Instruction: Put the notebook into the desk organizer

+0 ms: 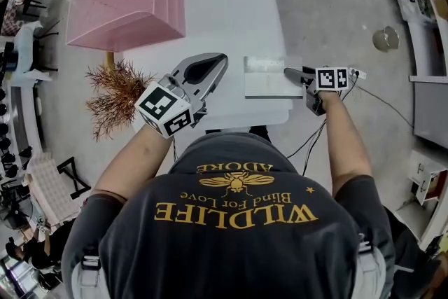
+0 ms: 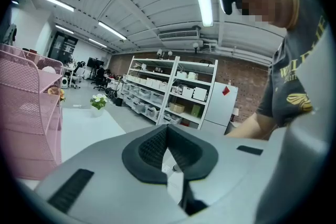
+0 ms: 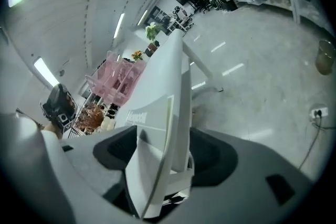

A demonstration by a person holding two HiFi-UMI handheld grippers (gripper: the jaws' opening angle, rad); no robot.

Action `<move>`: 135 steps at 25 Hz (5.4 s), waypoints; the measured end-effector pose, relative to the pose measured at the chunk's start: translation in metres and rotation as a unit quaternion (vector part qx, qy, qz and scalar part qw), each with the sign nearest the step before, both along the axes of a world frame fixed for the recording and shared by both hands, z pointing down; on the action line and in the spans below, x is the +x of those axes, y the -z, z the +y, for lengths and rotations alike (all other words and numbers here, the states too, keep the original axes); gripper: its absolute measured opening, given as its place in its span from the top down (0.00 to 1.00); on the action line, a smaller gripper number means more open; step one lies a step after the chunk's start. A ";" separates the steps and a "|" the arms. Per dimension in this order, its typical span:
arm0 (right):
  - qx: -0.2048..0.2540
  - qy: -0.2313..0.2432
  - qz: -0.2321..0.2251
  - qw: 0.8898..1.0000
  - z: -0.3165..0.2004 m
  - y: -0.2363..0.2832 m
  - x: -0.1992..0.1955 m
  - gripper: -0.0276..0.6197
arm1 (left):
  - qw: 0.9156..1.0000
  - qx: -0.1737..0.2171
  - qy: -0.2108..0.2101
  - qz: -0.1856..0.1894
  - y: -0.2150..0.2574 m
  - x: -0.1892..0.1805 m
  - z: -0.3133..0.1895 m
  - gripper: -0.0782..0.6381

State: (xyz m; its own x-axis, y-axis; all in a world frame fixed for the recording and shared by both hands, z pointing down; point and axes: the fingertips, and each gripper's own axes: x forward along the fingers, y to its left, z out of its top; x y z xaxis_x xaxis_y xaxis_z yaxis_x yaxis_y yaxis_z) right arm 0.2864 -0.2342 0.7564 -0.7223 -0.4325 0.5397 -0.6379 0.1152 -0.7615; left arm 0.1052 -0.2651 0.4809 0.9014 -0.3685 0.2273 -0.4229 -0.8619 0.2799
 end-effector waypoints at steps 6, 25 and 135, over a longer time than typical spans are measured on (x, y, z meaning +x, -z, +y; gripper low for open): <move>0.031 0.039 0.036 0.998 -0.001 0.010 -0.014 0.75 | 1.000 0.000 0.001 0.006 0.002 -0.003 -0.004 0.89; 0.242 -0.001 -0.038 0.969 -0.111 0.287 -0.038 0.94 | 0.993 0.082 0.056 0.061 0.115 -0.080 -0.041 0.89; 0.497 0.000 0.118 0.860 -0.099 0.449 -0.119 0.95 | 0.968 0.162 0.170 0.087 0.202 -0.182 -0.049 0.89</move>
